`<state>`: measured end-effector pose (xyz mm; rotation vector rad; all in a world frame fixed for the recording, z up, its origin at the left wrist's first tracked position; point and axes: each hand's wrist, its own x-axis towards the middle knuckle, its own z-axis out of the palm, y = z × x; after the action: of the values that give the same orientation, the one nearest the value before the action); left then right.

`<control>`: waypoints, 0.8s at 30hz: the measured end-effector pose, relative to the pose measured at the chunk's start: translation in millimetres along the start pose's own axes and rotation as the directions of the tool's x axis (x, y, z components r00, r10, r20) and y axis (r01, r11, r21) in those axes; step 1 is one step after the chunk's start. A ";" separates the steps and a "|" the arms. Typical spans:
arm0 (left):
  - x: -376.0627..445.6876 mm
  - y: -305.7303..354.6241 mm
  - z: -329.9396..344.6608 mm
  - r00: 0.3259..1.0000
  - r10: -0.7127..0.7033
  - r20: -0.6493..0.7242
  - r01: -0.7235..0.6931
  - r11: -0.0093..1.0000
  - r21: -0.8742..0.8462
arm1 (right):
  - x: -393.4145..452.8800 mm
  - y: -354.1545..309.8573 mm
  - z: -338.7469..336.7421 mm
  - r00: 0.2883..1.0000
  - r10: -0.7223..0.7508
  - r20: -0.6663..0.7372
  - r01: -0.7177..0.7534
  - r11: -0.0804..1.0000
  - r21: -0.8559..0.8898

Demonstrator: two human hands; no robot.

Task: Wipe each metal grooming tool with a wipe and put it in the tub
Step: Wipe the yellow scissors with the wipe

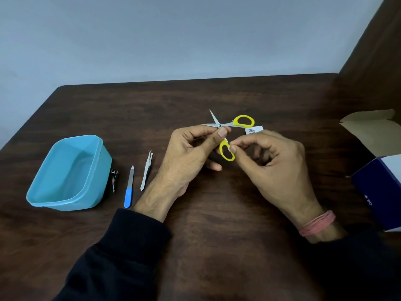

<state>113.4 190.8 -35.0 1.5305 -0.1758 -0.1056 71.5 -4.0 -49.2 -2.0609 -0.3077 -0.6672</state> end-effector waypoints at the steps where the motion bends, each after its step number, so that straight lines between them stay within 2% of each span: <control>1: -0.1 -0.1 -0.1 1.000 -0.004 0.017 0.004 1.000 0.004 | -0.3 -0.9 -0.4 1.000 -0.020 -0.008 0.020 1.000 -0.024; 5: -0.9 0.4 -0.6 0.997 -0.015 0.070 0.014 1.000 0.016 | -1.4 -3.6 -1.0 0.998 -0.053 -0.029 0.051 0.996 -0.073; 7: -0.7 1.3 -1.1 0.999 -0.014 0.046 0.014 1.000 0.000 | -1.0 -2.4 -1.9 0.997 -0.071 -0.006 0.070 0.993 -0.098; 12: 2.8 1.3 -2.1 0.998 -0.028 -0.060 0.020 0.992 -0.127 | 1.4 -2.2 -4.8 0.985 -0.168 0.046 0.174 0.943 -0.284; 15: 1.9 1.0 -2.5 0.998 -0.006 -0.069 -0.002 0.993 -0.114 | 2.6 -5.1 -6.6 0.989 -0.145 0.022 0.146 0.961 -0.237; 18: 3.5 -2.2 -3.4 0.994 0.037 -0.099 -0.046 0.995 -0.083 | 0.9 -11.8 -4.9 0.987 -0.139 0.079 0.148 0.981 -0.127; 21: 5.2 -6.7 -5.0 0.979 0.178 -0.098 -0.172 0.983 0.066 | 0.0 -16.7 -2.5 0.985 -0.108 0.133 0.108 0.994 0.002; 24: 2.9 -5.4 -1.6 0.972 0.225 -0.069 -0.212 0.965 0.155 | -0.3 -17.7 -1.4 0.984 -0.087 0.157 0.083 0.996 0.031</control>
<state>116.7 191.7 -40.4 1.6489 -0.2875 0.1522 62.7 4.5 -36.4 -2.0906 -0.4954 -0.5480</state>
